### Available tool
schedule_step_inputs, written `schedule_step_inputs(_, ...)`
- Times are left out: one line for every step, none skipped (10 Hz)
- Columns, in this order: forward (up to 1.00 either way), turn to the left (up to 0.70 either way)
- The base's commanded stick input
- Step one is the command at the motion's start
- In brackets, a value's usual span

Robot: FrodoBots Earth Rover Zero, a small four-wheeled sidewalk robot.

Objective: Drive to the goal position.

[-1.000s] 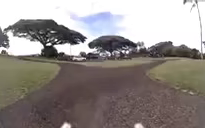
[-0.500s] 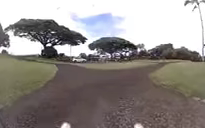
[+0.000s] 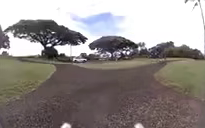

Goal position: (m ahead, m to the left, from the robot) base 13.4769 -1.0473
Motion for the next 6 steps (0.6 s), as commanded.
schedule_step_inputs(0.70,0.16)
schedule_step_inputs(0.70,0.00)
schedule_step_inputs(0.70,0.00)
schedule_step_inputs(0.70,0.00)
schedule_step_inputs(0.70,0.00)
schedule_step_inputs(0.70,0.00)
